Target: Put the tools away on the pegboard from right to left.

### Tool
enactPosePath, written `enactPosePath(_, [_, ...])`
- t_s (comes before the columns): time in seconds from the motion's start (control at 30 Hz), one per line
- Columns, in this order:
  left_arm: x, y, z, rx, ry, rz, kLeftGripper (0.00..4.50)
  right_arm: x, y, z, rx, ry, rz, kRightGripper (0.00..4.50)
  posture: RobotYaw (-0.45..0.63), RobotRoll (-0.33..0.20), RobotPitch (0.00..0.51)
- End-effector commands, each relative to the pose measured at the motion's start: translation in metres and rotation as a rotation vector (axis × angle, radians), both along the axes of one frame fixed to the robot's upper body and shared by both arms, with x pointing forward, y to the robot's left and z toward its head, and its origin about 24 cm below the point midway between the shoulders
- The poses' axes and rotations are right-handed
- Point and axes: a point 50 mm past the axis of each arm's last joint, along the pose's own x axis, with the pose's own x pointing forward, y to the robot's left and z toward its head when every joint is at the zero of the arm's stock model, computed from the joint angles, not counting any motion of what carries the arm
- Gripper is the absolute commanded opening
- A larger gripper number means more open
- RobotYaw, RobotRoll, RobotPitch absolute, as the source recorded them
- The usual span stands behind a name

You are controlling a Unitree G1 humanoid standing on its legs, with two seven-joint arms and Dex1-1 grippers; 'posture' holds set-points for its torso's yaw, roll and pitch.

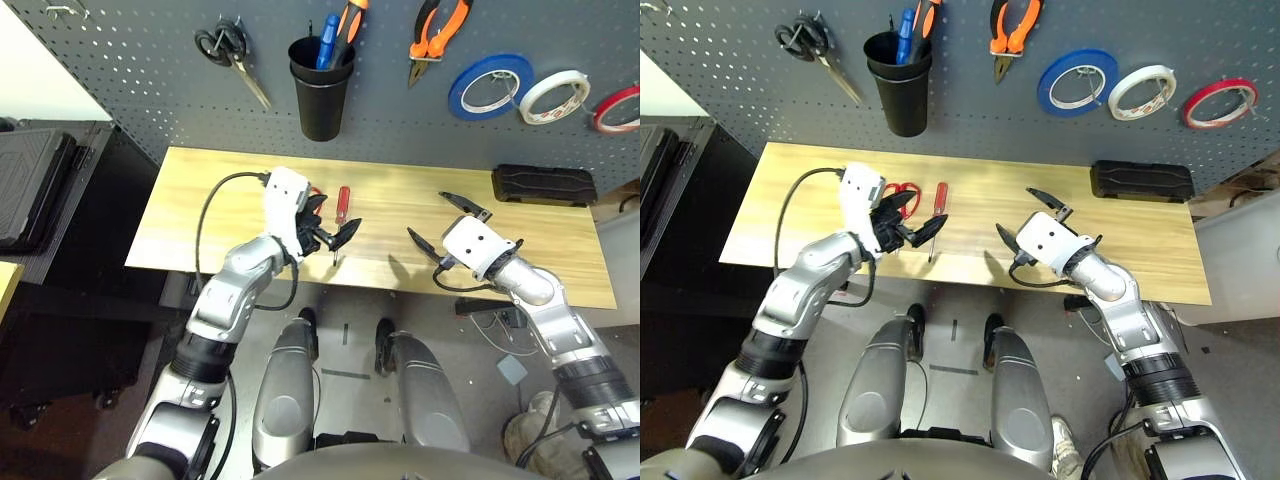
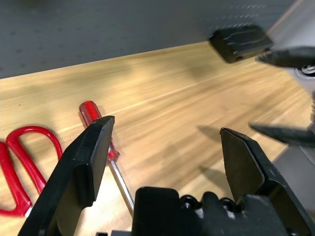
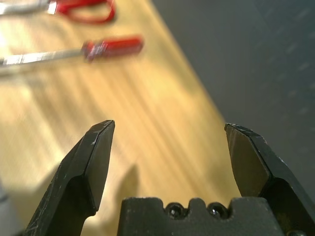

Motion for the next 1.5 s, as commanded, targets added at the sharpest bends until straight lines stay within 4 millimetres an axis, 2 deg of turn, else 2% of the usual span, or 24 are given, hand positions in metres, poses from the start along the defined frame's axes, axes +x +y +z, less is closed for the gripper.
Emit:
enactPosePath(0.03, [0.005,-0.003,-0.022,0.053,0.065,0.036,4.50,-0.006,0.003,-0.007,-0.029,0.068,0.002,4.47,0.14,0.000,0.335])
enactPosePath(0.2, [0.024,-0.008,-0.041,0.086,0.158,0.118,4.50,-0.009,0.010,-0.011,-0.044,0.113,-0.003,4.47,0.11,0.000,0.343])
enactPosePath(0.5, [0.044,-0.012,-0.060,0.114,0.237,0.194,4.50,-0.016,0.019,-0.005,-0.051,0.111,0.004,4.47,0.04,0.000,0.344])
enactPosePath(0.87, [0.042,-0.018,-0.078,0.125,0.319,0.213,4.50,-0.029,0.017,0.010,-0.060,0.070,-0.008,4.47,-0.06,0.000,0.320])
enactPosePath(0.9, [0.041,-0.018,-0.079,0.130,0.322,0.215,4.10,-0.030,0.016,0.012,-0.058,0.066,-0.011,4.50,-0.07,0.000,0.318])
enactPosePath(0.97, [0.039,-0.019,-0.082,0.133,0.332,0.224,3.58,-0.030,0.016,0.016,-0.054,0.056,-0.016,4.50,-0.08,0.000,0.314])
enactPosePath(1.2, [0.038,-0.017,-0.086,0.133,0.342,0.262,0.89,-0.032,0.012,0.022,-0.039,0.045,-0.010,4.50,-0.06,0.000,0.313])
enactPosePath(1.5, [0.040,-0.018,-0.079,0.071,0.295,0.278,0.81,-0.028,0.006,0.015,0.044,0.090,0.056,4.50,0.01,0.000,0.321])
